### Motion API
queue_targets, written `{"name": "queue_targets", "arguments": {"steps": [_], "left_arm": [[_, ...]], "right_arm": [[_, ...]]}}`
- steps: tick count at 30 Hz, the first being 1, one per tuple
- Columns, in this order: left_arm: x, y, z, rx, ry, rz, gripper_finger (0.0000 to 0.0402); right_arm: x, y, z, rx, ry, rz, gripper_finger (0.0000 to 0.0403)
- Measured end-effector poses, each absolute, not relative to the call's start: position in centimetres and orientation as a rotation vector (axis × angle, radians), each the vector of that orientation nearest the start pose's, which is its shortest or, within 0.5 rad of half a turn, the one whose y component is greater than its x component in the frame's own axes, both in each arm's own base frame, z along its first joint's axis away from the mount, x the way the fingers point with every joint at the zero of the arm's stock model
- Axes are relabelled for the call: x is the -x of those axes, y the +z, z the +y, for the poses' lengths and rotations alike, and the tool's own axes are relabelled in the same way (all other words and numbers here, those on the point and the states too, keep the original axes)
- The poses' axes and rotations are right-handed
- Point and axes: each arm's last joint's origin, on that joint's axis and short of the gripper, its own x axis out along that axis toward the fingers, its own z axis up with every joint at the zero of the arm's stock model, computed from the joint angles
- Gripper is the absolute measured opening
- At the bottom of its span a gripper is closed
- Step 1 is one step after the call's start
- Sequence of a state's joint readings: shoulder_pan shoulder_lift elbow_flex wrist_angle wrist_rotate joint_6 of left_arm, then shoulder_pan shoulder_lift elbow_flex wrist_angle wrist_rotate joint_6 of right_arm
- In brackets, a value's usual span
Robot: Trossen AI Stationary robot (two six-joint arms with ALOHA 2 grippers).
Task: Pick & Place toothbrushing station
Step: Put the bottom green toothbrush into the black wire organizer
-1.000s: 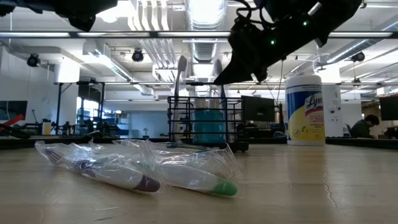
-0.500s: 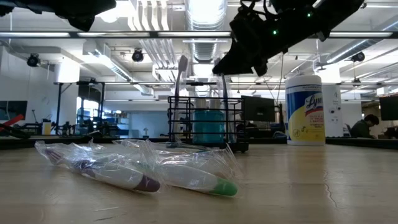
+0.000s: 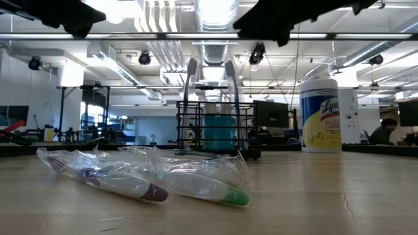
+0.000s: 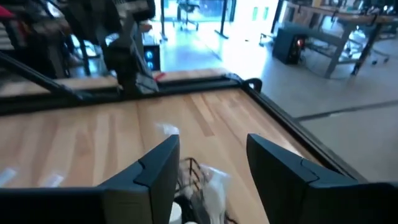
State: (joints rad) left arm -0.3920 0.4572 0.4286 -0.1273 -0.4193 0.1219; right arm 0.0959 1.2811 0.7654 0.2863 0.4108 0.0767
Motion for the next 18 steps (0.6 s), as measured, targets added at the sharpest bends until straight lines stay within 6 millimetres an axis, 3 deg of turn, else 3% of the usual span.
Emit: {"name": "queue_targets", "arguments": {"steps": [5, 10, 18], "left_arm": [[-11.8, 25.6, -3.6, -0.148, 0.018, 0.157, 0.0003], [-11.9, 25.5, -3.6, -0.095, 0.021, 0.16, 0.0015], [-11.9, 25.6, -3.6, -0.061, 0.024, 0.151, 0.0022]], "right_arm": [[-26.0, 28.3, 2.5, -0.077, -0.255, 0.193, 0.0178], [-23.5, 28.5, 4.5, -0.14, -0.148, 0.309, 0.0168], [-21.6, 28.3, 11.8, -0.087, 0.067, 0.431, 0.015]]}}
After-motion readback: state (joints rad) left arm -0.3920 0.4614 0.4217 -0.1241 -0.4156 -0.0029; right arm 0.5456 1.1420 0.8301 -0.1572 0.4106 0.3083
